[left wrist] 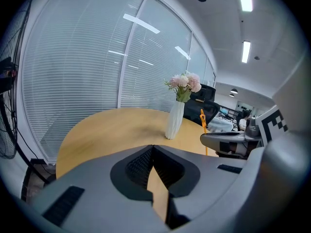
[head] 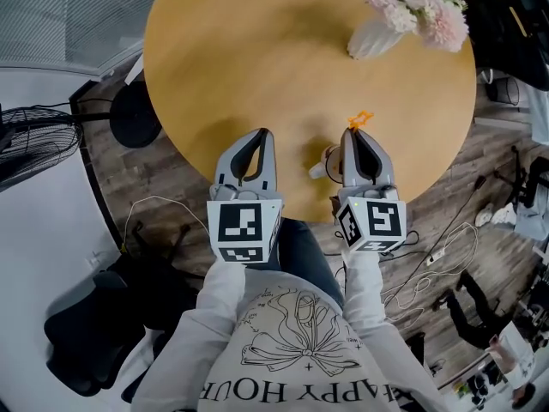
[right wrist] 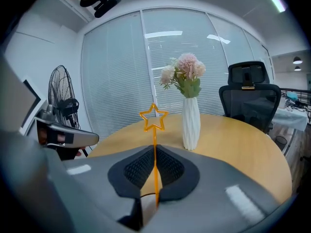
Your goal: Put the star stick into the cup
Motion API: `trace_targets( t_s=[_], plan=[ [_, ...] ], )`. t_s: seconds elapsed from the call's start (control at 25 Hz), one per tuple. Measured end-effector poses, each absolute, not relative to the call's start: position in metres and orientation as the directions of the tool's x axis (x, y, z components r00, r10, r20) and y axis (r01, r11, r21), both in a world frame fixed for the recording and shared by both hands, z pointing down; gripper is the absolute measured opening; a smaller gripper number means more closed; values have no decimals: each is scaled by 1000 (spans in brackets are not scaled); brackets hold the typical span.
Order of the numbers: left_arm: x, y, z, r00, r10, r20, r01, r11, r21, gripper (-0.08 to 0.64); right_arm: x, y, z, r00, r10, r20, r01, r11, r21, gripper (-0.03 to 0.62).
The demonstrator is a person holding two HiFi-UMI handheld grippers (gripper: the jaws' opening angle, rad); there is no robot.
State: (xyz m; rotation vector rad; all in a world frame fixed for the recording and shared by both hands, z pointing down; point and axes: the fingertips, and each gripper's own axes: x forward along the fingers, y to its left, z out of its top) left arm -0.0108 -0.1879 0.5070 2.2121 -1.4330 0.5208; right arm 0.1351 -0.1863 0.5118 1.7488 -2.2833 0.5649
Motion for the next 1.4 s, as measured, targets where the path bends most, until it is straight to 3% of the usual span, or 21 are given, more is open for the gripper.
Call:
trace_targets(
  t_s=[0.84, 1.4],
  plan=[
    [-30, -191, 510, 368, -757, 540, -929, -331, 168, 6, 118, -196, 519, -304, -862, 406, -953, 274, -131, 25],
    [-32, -185, 492, 382, -776, 502, -924, -342, 173, 6, 123, -187, 501, -261, -883, 390, -965, 236, -110, 112]
  ],
)
